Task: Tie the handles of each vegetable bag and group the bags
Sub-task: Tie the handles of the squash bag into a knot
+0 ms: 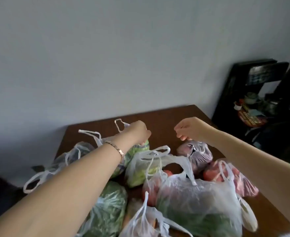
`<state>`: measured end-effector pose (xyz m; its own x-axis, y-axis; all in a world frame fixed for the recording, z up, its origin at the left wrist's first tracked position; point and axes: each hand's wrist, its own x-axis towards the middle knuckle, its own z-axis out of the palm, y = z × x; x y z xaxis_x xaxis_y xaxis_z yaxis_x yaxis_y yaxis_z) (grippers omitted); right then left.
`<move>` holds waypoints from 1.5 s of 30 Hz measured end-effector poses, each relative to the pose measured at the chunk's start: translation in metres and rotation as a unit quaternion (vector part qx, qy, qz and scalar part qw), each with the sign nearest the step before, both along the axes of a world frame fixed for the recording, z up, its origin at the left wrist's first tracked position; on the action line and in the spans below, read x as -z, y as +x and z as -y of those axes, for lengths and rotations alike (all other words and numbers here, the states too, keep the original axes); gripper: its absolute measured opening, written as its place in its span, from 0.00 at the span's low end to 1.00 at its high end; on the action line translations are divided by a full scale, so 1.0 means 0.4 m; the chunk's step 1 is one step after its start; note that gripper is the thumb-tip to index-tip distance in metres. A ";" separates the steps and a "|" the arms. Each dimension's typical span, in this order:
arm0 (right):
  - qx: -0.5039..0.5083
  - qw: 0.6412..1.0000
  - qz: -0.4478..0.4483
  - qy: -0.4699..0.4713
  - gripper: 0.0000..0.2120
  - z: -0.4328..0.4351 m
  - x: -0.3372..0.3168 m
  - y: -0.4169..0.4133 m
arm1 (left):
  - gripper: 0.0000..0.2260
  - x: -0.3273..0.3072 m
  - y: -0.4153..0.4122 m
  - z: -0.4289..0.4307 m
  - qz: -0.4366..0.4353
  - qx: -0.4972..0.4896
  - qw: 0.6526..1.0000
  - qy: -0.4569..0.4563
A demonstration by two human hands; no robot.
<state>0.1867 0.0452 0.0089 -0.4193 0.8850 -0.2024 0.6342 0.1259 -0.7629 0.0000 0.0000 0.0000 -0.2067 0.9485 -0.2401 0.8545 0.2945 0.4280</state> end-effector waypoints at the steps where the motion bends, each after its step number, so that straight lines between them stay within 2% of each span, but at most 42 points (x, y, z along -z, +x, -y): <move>1: 0.002 1.000 0.021 -0.007 0.09 0.009 0.025 0.007 | 0.12 0.024 0.010 0.009 -0.003 0.024 1.000 -0.006; 4: 0.015 0.994 0.113 0.003 0.14 0.046 0.091 0.024 | 0.09 0.099 0.053 0.038 0.033 0.073 0.996 -0.034; 5: 0.017 0.990 0.140 -0.002 0.19 0.054 0.112 0.027 | 0.15 0.125 0.062 0.044 0.050 0.092 0.993 -0.048; 7: 0.003 0.984 0.176 -0.011 0.28 0.064 0.140 0.027 | 0.21 0.166 0.067 0.047 -0.006 0.142 0.989 -0.050; 10: -0.077 0.966 0.248 -0.008 0.35 0.071 0.173 0.025 | 0.12 0.210 0.063 0.042 -0.086 0.163 0.983 0.003; 12: -0.144 0.933 0.329 0.001 0.30 0.072 0.204 0.024 | 0.08 0.218 0.060 0.039 -0.064 0.100 0.992 0.039; 13: -0.162 0.917 0.364 0.011 0.24 0.072 0.215 0.022 | 0.08 0.217 0.055 0.038 -0.036 0.070 0.995 0.058; 15: -0.178 0.908 0.377 0.040 0.11 0.052 0.225 0.025 | 0.10 0.213 0.052 0.039 0.012 0.010 0.995 0.094; 16: -0.172 0.917 0.356 0.043 0.06 0.037 0.223 0.029 | 0.10 0.209 0.049 0.042 0.031 -0.018 0.993 0.115; 18: -0.175 0.930 0.318 0.063 0.08 0.000 0.194 0.036 | 0.10 0.201 0.039 0.046 0.081 -0.083 0.977 0.180; 21: -0.178 0.947 0.246 0.104 0.12 -0.041 0.120 0.051 | 0.15 0.173 0.027 0.043 0.211 -0.211 0.922 0.249; 23: -0.144 0.978 0.120 0.096 0.13 -0.050 0.083 0.063 | 0.19 0.153 0.022 0.045 0.284 -0.260 0.887 0.254; 25: -0.092 0.995 -0.037 0.033 0.10 -0.058 0.068 0.070 | 0.23 0.146 0.014 0.048 0.346 -0.278 0.865 0.233; 29: -0.110 0.970 -0.200 -0.085 0.15 -0.075 0.092 0.059 | 0.26 0.133 0.001 0.045 0.473 -0.296 0.810 0.179; 32: -0.059 0.923 -0.332 -0.186 0.18 -0.074 0.125 0.021 | 0.18 0.126 0.012 0.042 0.564 -0.284 0.758 0.163; 35: 0.018 0.916 -0.331 -0.227 0.14 -0.069 0.174 -0.027 | 0.10 0.142 0.035 0.035 0.606 -0.280 0.731 0.144; 37: 0.042 0.916 -0.318 -0.240 0.09 -0.059 0.205 -0.059 | 0.08 0.159 0.058 0.035 0.598 -0.285 0.738 0.127; 40: 0.078 0.928 -0.288 -0.222 0.09 -0.046 0.248 -0.098 | 0.09 0.175 0.076 0.024 0.590 -0.296 0.744 0.106; 42: 0.080 0.946 -0.248 -0.193 0.08 -0.045 0.271 -0.113 | 0.08 0.178 0.072 0.008 0.588 -0.308 0.743 0.082; 45: 0.040 0.964 -0.212 -0.153 0.10 -0.047 0.290 -0.123 | 0.08 0.180 0.060 -0.014 0.612 -0.341 0.713 0.032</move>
<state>0.1375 0.0641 -0.1069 -0.4555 0.8432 -0.2854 0.2562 -0.1829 -0.9492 0.0241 0.0055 -0.0718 -0.2973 0.7450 -0.5971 -0.5037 0.4089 0.7610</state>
